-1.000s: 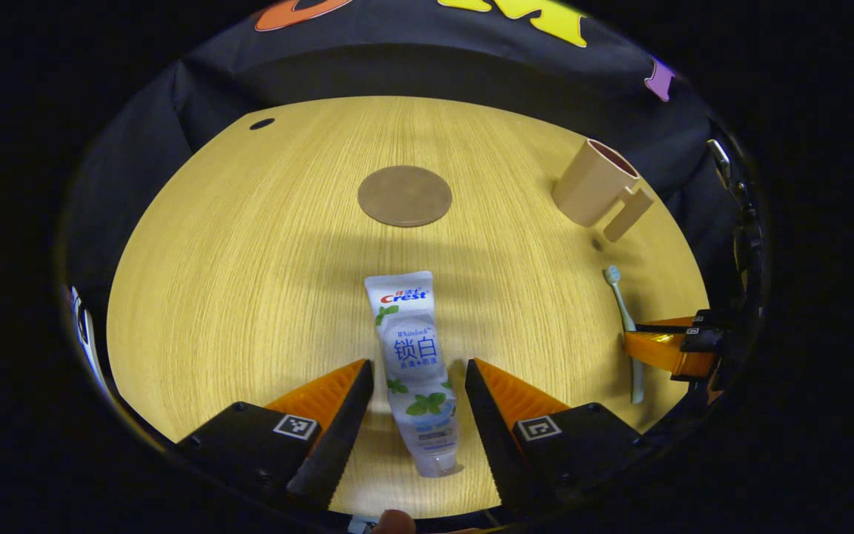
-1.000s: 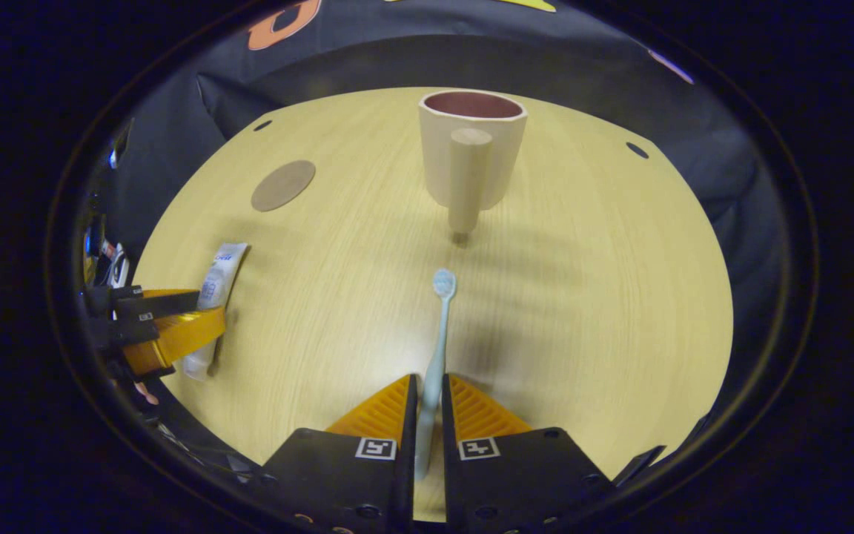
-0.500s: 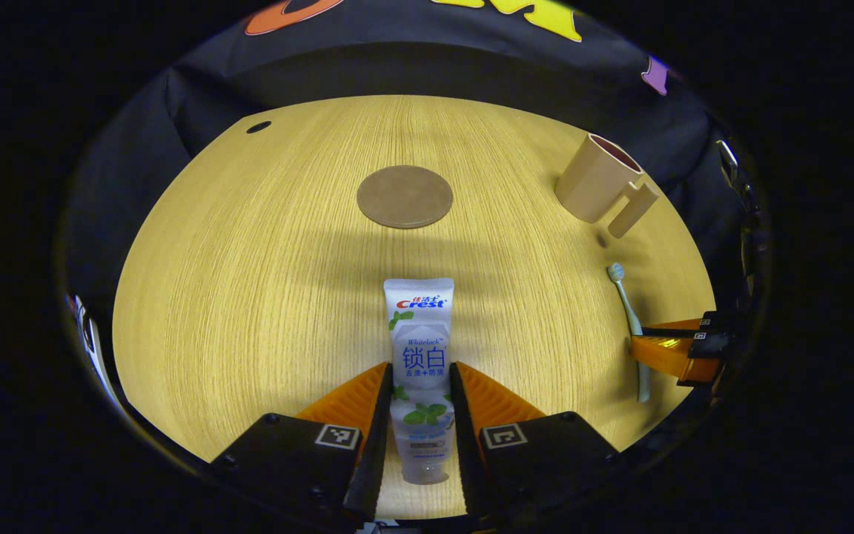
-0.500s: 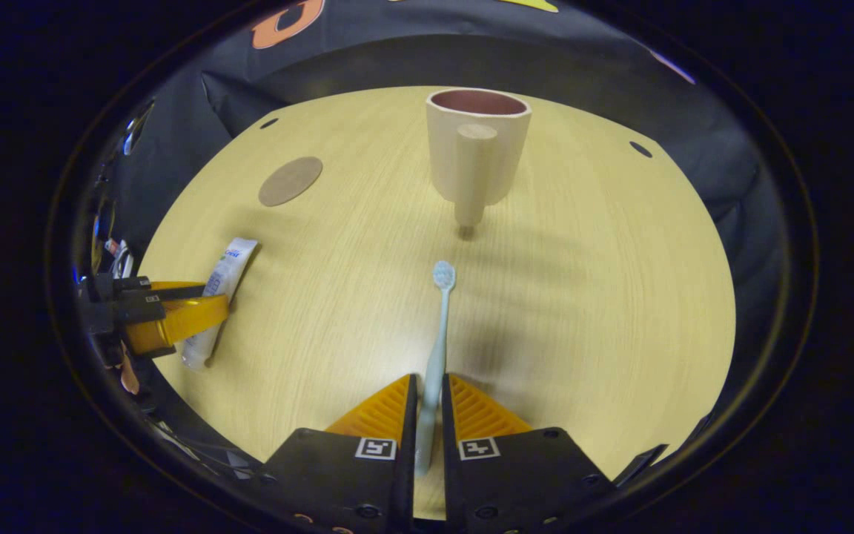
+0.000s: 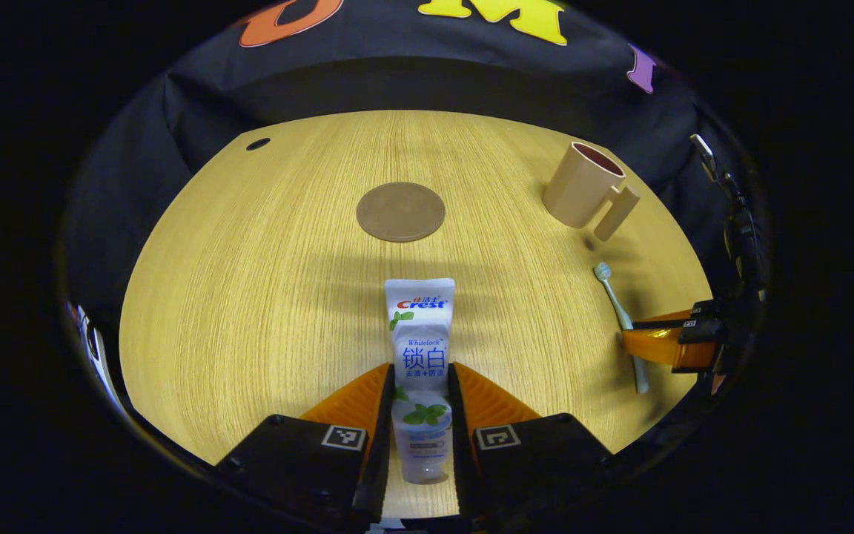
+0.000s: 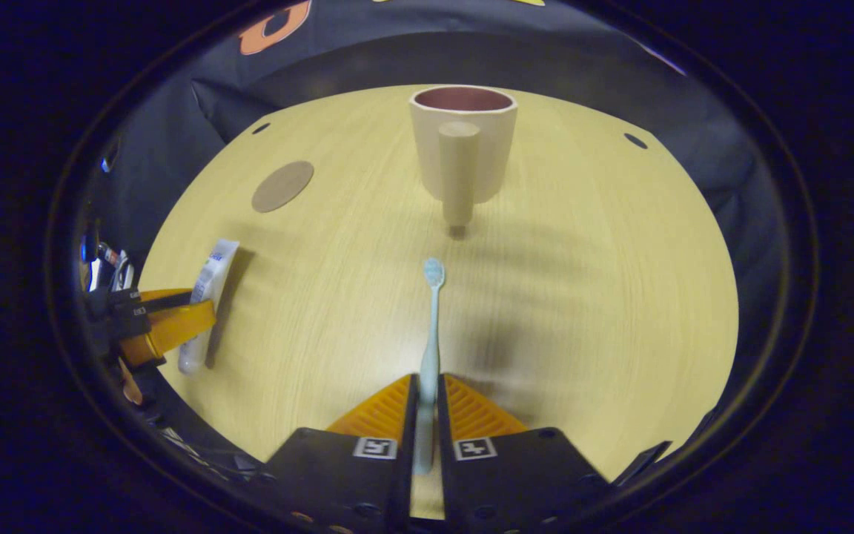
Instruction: Put the toothbrush and toothpaste on the desktop into the cup, then pick up the cup and place it on the coaster on the desktop.
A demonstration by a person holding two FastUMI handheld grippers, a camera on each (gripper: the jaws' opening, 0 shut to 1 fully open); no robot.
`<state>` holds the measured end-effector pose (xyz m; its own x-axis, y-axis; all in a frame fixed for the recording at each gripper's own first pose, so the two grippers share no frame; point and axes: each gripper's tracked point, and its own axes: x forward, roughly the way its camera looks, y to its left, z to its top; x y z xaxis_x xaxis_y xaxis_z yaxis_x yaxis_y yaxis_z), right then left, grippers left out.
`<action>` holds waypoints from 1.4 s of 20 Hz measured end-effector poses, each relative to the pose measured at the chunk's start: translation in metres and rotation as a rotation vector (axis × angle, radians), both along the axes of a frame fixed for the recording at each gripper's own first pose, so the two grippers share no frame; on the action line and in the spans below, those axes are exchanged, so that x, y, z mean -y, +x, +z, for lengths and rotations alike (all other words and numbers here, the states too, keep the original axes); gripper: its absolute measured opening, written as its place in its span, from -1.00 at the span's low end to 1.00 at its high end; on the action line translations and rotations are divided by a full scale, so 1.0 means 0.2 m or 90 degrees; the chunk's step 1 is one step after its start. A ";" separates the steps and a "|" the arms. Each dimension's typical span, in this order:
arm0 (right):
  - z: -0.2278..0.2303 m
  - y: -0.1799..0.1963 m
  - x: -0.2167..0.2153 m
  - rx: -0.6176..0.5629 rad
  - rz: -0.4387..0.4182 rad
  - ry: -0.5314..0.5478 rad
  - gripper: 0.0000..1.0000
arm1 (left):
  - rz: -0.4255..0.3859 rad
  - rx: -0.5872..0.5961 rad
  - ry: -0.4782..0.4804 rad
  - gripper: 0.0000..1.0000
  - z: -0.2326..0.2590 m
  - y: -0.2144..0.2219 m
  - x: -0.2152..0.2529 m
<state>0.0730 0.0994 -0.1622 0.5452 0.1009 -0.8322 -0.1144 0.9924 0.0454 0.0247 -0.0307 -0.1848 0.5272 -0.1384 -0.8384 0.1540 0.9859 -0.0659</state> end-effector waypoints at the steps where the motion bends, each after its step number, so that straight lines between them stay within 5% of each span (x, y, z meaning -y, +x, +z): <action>1: -0.04 0.00 0.01 -0.002 0.007 -0.014 -0.18 | -0.001 -0.001 -0.002 -0.20 0.00 0.00 0.00; 2: -0.04 0.01 0.03 0.000 0.008 -0.031 0.14 | 0.000 0.000 -0.003 -0.20 0.00 0.01 0.00; 5: -0.03 0.00 0.05 -0.009 0.000 -0.064 -0.54 | 0.005 0.000 -0.007 -0.21 0.01 0.03 0.01; 7: -0.03 0.01 0.05 -0.015 -0.004 -0.078 -0.57 | 0.002 -0.001 -0.012 -0.20 0.02 0.04 0.03; 8: -0.03 0.02 0.04 -0.020 0.001 -0.088 -0.79 | 0.000 -0.001 -0.013 -0.21 0.03 0.04 0.05; 12: -0.11 0.07 0.06 -0.002 -0.013 -0.111 -0.76 | -0.011 0.013 -0.011 -0.22 0.10 0.06 0.11; 13: -0.04 0.07 0.05 -0.003 -0.007 -0.107 -1.00 | -0.013 0.016 -0.013 -0.22 0.12 0.07 0.12; 21: -0.01 0.01 0.02 0.002 -0.006 -0.045 -1.00 | -0.007 0.027 -0.017 -0.20 0.26 0.12 0.29; 28: 0.25 -0.03 -0.01 0.120 0.021 0.018 -1.00 | -0.002 0.084 -0.021 -0.21 0.54 0.20 0.57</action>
<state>0.0665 0.1017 -0.1127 0.6871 0.1432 -0.7123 -0.1553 0.9867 0.0485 0.0652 -0.1455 -0.0760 0.6317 -0.1667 -0.7571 0.1664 0.9830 -0.0776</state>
